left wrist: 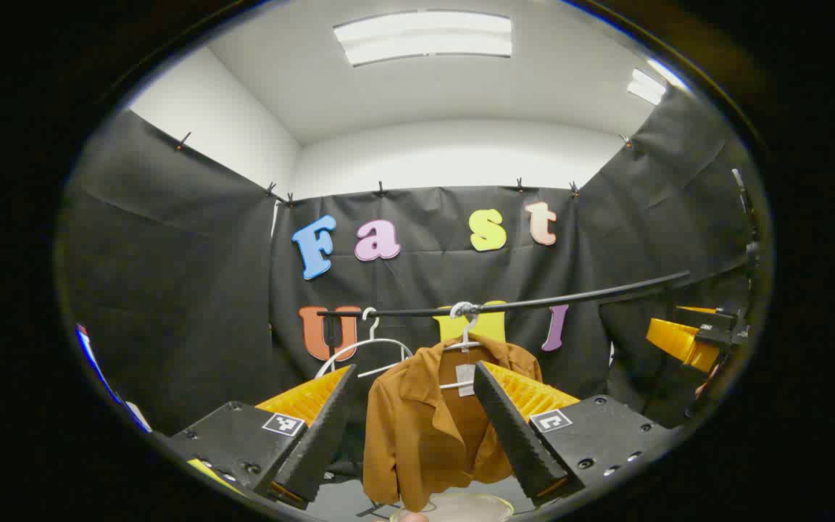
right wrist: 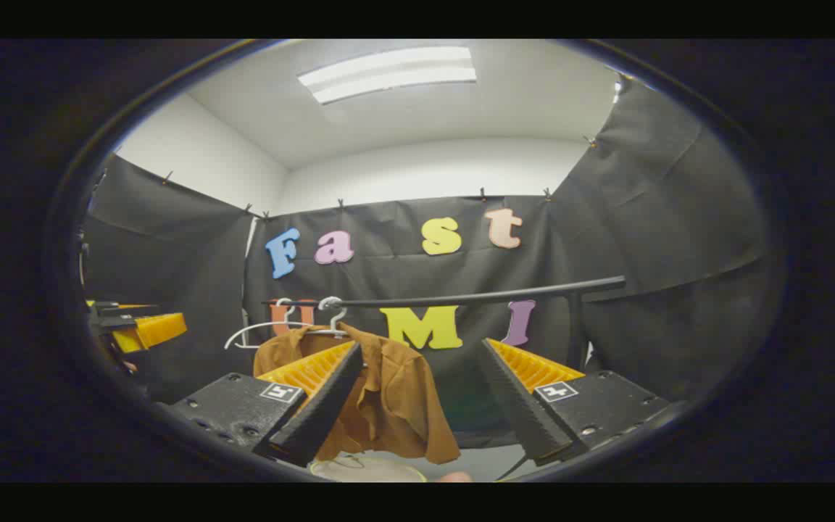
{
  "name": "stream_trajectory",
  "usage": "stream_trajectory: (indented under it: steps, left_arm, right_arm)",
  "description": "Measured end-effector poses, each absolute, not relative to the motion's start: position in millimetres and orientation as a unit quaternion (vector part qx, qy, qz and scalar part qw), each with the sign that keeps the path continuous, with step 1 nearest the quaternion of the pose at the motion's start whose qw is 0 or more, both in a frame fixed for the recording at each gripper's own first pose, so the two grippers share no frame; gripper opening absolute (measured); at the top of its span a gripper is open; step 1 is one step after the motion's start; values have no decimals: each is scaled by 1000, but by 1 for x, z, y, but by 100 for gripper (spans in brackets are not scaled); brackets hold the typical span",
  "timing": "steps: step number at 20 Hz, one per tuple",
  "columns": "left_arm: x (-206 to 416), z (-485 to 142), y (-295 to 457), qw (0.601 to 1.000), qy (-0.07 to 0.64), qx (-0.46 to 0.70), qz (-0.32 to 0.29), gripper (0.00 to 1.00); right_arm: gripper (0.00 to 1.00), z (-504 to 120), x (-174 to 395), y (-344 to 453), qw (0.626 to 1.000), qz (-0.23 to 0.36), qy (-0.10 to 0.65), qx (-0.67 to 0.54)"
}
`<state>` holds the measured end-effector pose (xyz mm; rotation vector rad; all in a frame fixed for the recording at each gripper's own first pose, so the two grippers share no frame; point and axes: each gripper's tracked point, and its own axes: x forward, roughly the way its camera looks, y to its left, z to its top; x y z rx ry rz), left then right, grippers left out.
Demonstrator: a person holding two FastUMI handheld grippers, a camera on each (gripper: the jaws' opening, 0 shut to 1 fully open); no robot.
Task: Grasp the clothes on the hanger with both hands and then place them into the laundry hamper below.
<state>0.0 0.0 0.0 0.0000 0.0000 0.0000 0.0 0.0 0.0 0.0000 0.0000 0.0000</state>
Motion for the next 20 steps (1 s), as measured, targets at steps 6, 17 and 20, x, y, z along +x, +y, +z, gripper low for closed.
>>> stream_trajectory:
  steps: [6, 17, 20]
  left_arm:
    - [9, -7, 0, 1000, 5, -1, 21, 99]
    - [22, -28, -6, 999, 20, -7, 31, 99]
    - [23, -46, -16, 998, 36, -21, 41, 99]
  right_arm:
    - [100, -15, 15, -12, 1000, 2, 15, 2]
    - [100, -43, 31, -26, 999, -2, 35, -4]
    - [100, -67, 36, -27, 998, 7, 56, -4]
